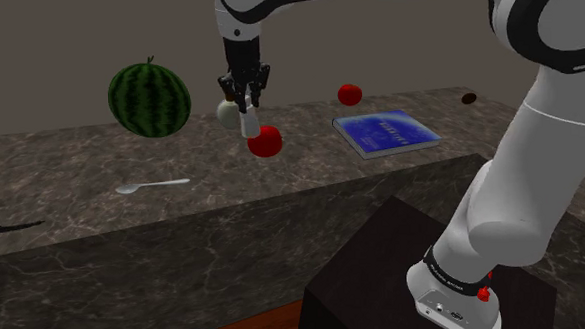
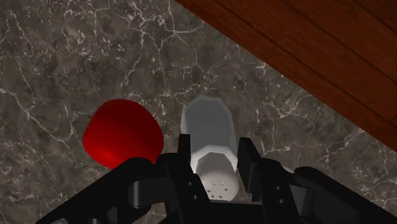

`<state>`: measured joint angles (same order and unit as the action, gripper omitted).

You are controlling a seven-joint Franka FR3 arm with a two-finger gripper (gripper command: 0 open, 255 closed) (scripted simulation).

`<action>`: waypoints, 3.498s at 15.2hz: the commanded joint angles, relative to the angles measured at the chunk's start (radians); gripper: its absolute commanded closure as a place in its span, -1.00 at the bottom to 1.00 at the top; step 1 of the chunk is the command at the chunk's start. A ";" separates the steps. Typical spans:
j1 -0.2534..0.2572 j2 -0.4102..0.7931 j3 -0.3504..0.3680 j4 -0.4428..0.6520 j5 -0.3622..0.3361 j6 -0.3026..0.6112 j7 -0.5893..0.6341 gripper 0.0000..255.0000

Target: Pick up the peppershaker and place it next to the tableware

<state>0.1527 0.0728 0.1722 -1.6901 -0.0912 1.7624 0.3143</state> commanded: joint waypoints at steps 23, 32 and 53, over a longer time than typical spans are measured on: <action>0.192 0.537 0.051 0.633 -0.112 -0.123 0.204 1.00; 0.178 0.524 0.050 0.490 -0.113 0.006 0.218 1.00; 0.170 0.548 0.045 0.362 -0.123 0.155 0.236 -1.00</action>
<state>0.3229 0.6205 0.2174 -1.3279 -0.2147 1.9178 0.5506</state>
